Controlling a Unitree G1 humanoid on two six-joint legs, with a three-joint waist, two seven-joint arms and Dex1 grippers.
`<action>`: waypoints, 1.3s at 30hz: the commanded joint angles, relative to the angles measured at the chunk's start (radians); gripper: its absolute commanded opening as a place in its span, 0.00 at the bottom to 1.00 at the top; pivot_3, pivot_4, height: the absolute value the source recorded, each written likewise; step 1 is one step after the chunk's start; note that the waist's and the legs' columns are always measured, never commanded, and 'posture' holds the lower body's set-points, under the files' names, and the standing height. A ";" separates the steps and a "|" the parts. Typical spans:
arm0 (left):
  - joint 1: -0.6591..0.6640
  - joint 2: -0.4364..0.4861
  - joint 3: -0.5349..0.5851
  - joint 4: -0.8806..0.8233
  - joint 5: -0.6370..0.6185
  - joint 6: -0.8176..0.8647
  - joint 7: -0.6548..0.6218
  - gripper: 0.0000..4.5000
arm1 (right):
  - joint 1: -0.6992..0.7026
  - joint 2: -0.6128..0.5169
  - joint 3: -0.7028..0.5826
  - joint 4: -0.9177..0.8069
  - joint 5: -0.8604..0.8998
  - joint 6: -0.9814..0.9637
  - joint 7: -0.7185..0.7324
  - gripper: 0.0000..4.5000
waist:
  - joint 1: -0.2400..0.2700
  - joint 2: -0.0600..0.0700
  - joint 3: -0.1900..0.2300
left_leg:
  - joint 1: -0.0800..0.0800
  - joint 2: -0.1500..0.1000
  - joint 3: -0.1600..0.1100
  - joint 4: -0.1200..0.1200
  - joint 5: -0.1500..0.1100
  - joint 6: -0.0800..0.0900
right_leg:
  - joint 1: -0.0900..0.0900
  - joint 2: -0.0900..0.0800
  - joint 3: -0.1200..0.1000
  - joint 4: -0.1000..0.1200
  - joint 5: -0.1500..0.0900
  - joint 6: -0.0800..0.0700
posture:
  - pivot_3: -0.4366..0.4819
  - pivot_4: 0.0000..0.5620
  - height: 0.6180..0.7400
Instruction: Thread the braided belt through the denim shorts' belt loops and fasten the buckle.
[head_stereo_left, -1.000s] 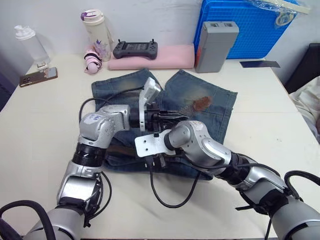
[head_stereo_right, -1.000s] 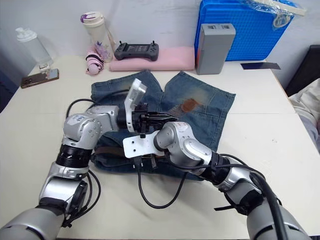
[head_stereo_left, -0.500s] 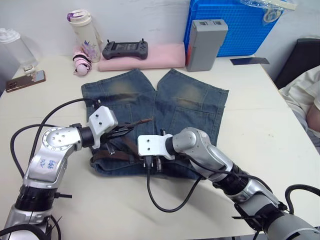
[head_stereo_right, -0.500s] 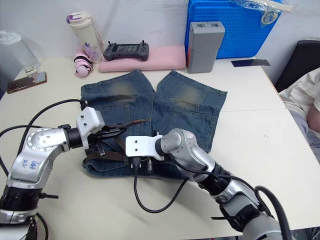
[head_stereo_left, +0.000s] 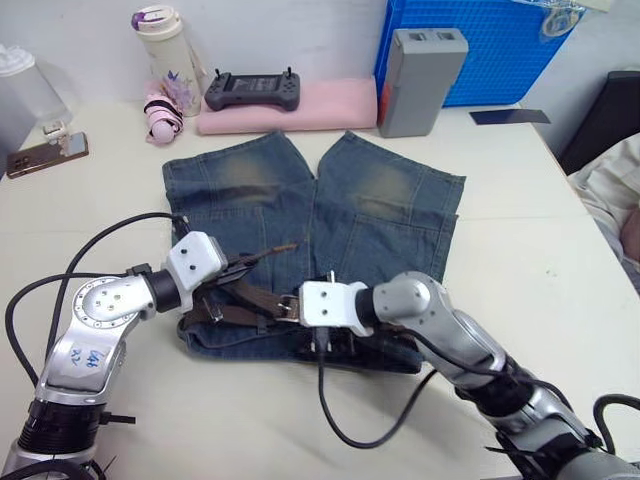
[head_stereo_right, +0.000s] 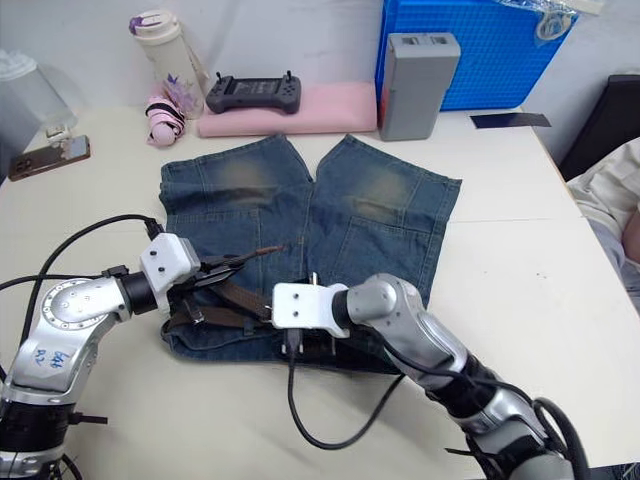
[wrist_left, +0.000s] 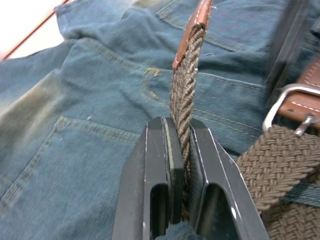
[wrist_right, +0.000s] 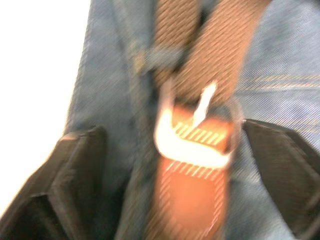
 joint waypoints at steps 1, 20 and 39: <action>-0.032 0.004 0.046 -0.040 -0.052 0.056 0.011 0.00 | 0.041 -0.039 -0.007 -0.089 -0.015 -0.063 -0.035 0.98 | -0.002 -0.001 0.001 | 0.000 0.000 0.000 0.001 0.000 0.000 | 0.000 0.000 -0.001 0.000 0.000 0.000 | 0.48 0.27 0.77; -0.038 0.022 0.031 -0.073 -0.080 0.129 -0.012 0.00 | 0.148 0.009 0.028 -0.119 -0.317 -0.136 -0.337 0.93 | 0.001 -0.003 0.002 | 0.003 0.000 0.000 0.005 0.004 -0.002 | 0.001 -0.001 0.001 0.009 0.000 0.000 | 0.48 0.27 0.77; -0.029 0.175 -0.104 0.105 0.095 -0.097 -0.195 0.00 | 0.147 0.037 0.014 -0.113 -0.385 -0.152 -0.345 0.01 | 0.001 -0.003 0.002 | 0.002 0.000 0.001 0.006 0.004 -0.001 | 0.001 -0.001 0.001 0.010 0.000 0.000 | 0.48 0.27 0.77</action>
